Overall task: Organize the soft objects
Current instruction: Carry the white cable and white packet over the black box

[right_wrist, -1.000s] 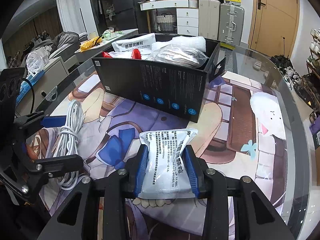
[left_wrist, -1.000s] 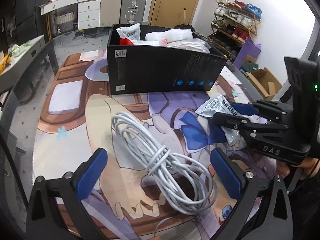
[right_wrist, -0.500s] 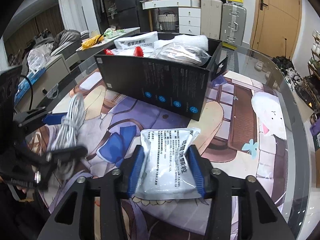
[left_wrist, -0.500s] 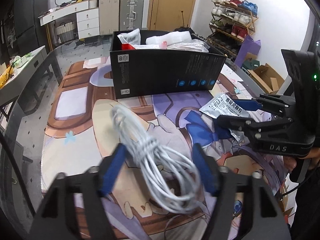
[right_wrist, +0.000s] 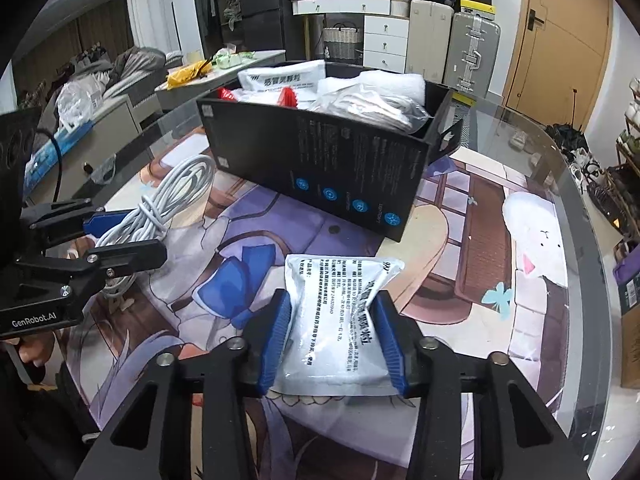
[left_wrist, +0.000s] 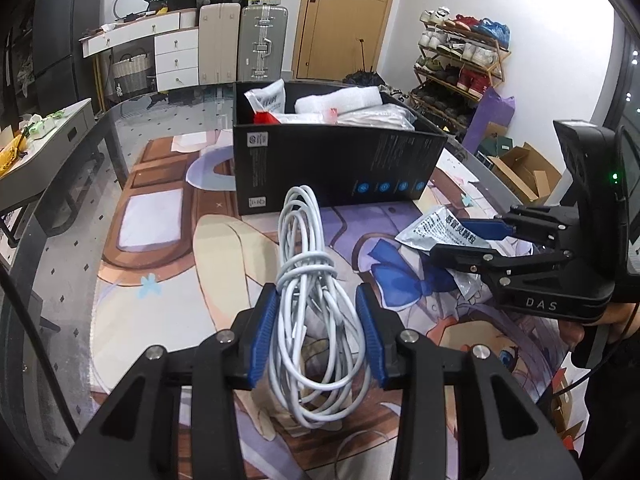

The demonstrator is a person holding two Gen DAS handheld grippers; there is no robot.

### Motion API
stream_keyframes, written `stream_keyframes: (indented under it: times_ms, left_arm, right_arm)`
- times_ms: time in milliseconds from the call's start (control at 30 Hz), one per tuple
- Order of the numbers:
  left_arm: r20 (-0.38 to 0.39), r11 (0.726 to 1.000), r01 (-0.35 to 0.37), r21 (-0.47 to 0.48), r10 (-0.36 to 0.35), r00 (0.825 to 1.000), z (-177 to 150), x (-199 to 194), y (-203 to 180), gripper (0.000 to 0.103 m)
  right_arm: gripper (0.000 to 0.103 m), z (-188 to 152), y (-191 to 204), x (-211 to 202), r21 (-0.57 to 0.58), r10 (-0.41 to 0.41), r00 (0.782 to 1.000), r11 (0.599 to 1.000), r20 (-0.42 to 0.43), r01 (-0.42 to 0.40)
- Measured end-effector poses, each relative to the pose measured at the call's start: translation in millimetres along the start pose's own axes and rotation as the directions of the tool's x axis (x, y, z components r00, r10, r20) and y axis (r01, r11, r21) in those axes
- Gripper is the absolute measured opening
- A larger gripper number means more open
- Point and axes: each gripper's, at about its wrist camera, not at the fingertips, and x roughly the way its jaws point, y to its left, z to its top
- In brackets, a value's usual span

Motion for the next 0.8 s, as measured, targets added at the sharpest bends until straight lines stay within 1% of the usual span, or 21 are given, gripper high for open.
stream_keyframes:
  times_ms: [100,233,300,600,800]
  left_arm:
    - [0.012,1.0,0.001,-0.014,0.0,1.0,1.1,-3.5,3.5,0.038]
    - [0.026,1.0,-0.001,-0.021,0.001,1.0,2.1,-8.0,6.6,0.038]
    - [0.035,1.0,0.001,-0.026,0.0,0.999,2.9,-10.8,7.8,0.038]
    - [0.081,1.0,0.004,-0.025,-0.002,0.997,8.2,-23.9,7.8,0.039]
    - [0.125,1.0,0.007,-0.028,-0.003,0.992,19.2,-34.7,9.7,0.039]
  right_arm:
    - [0.036,0.2,-1.1,-1.7,0.002,0.006,1.0,1.0,0.005,-0.006]
    - [0.036,0.9,-0.5,-3.9,0.005,0.017,1.0,1.0,0.013,-0.017]
    - [0.036,1.8,-0.2,-7.9,0.008,0.031,0.999,0.999,0.028,-0.031]
    - [0.036,8.3,-0.4,-30.9,0.02,0.031,0.995,0.999,0.093,-0.033]
    - [0.036,13.5,-4.6,-49.3,0.039,0.041,0.988,0.998,0.147,-0.047]
